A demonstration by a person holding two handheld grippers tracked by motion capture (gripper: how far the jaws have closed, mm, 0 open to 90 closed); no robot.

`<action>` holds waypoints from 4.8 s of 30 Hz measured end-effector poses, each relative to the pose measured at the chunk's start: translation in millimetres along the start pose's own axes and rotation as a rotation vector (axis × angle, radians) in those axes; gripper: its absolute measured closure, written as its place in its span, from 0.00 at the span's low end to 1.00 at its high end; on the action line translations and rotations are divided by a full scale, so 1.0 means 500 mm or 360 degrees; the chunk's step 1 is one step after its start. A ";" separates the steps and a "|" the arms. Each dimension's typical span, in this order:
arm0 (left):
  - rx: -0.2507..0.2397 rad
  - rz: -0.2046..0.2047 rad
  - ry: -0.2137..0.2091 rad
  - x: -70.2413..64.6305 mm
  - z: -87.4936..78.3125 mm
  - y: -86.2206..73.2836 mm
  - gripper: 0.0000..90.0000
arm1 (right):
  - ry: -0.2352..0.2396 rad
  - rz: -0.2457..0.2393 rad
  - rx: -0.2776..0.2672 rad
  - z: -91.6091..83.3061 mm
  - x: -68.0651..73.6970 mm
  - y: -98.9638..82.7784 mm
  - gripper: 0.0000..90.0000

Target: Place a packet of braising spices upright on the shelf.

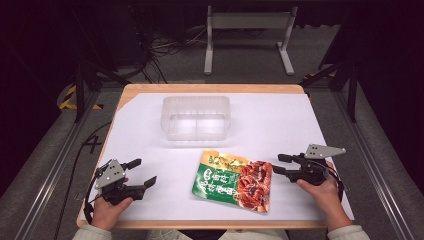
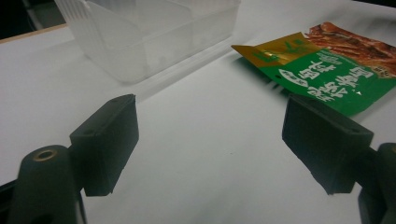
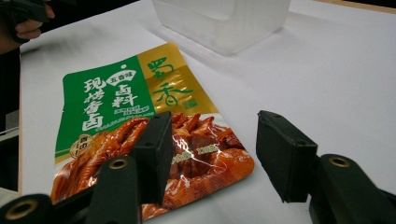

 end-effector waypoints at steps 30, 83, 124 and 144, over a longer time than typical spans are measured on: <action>0.0111 -0.0021 -0.0099 -0.063 0.038 0.044 0.29 | 0.0005 0.0005 0.0028 0.008 0.015 0.010 0.45; 0.0494 -0.0233 -0.0349 -0.163 0.205 0.006 0.36 | 0.0006 0.0008 0.0047 0.017 0.013 0.000 0.40; 0.0432 -0.0166 -0.0453 -0.193 0.237 0.037 1.00 | 0.0041 -0.0011 0.0008 0.023 0.014 0.022 0.39; 0.0105 0.0287 -0.0363 -0.215 0.178 0.163 1.00 | 0.0249 -0.0258 0.0025 0.074 0.050 0.146 0.32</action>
Point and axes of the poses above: each handheld gripper's, and its own axes: z roughly forward along the jaws, y roughly out of its top, x roughly to its left, the point moved 4 cm from there along z, roughly forward along the jaws, and after that the axes turned 5 degrees about -x, right-handed, at the moved point
